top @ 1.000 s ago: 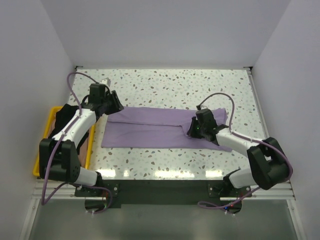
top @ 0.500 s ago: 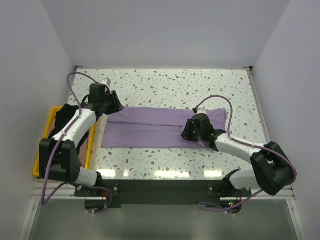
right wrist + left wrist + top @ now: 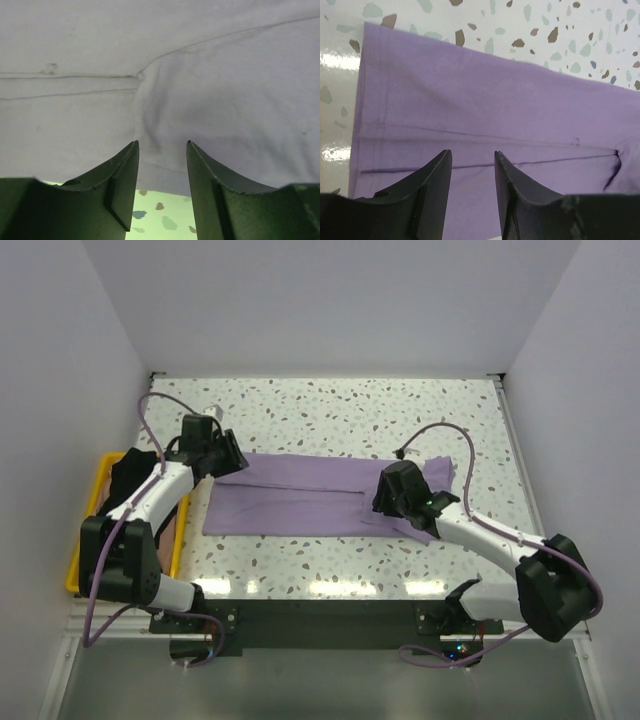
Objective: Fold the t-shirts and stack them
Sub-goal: Fold the tshirt
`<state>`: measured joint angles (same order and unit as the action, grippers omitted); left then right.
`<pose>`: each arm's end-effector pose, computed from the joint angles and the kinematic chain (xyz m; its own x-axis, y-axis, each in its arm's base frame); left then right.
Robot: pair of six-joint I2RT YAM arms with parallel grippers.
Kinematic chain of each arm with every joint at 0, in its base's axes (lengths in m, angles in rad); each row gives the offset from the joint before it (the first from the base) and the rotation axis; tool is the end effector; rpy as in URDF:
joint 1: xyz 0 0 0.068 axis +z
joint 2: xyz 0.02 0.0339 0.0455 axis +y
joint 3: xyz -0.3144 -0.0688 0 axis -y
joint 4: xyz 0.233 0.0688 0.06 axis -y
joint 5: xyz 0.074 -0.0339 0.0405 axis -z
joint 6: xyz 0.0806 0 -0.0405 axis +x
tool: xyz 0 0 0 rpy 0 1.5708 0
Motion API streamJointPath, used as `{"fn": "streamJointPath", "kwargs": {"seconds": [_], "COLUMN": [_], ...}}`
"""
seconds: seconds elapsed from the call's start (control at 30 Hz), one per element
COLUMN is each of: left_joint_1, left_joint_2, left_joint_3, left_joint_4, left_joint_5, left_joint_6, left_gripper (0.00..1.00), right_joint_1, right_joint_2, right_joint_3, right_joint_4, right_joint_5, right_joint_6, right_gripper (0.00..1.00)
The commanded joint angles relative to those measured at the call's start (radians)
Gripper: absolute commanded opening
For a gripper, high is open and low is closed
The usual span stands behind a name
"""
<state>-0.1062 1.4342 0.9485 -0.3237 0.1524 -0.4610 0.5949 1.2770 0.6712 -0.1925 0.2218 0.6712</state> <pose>0.3142 -0.0458 0.2580 -0.7376 -0.3636 -0.5690 -0.1331 0.9044 -0.4053 0.2262 0.1317 0.2218 -0.7254 0.2417 -0.6445 0.0404 0.9497 0.3107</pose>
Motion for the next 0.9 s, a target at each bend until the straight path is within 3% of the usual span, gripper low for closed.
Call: {"fn": "streamJointPath", "kwargs": {"seconds": [0.0, 0.17, 0.43, 0.87], "left_joint_1": [-0.012, -0.013, -0.012, -0.001], "left_joint_2": [-0.011, -0.058, -0.012, 0.218], "left_joint_3": [-0.059, -0.149, -0.103, 0.021], "left_joint_4": [0.018, 0.061, -0.023, 0.011], "left_joint_5": [-0.002, -0.065, -0.344, -0.379], "left_joint_6": [-0.054, -0.136, -0.264, -0.307], "left_gripper": [0.44, 0.43, 0.46, 0.47], "right_joint_1": [-0.015, -0.104, -0.135, -0.199], "right_joint_2": [-0.039, -0.041, -0.016, -0.047], "right_joint_3": [0.033, 0.005, 0.021, -0.009], "right_joint_4": [-0.122, -0.11, -0.084, -0.079], "right_joint_5": [0.143, 0.064, 0.024, -0.024], "right_joint_6": [0.013, 0.013, -0.009, -0.045], "right_gripper": [0.48, 0.48, 0.48, 0.48]}}
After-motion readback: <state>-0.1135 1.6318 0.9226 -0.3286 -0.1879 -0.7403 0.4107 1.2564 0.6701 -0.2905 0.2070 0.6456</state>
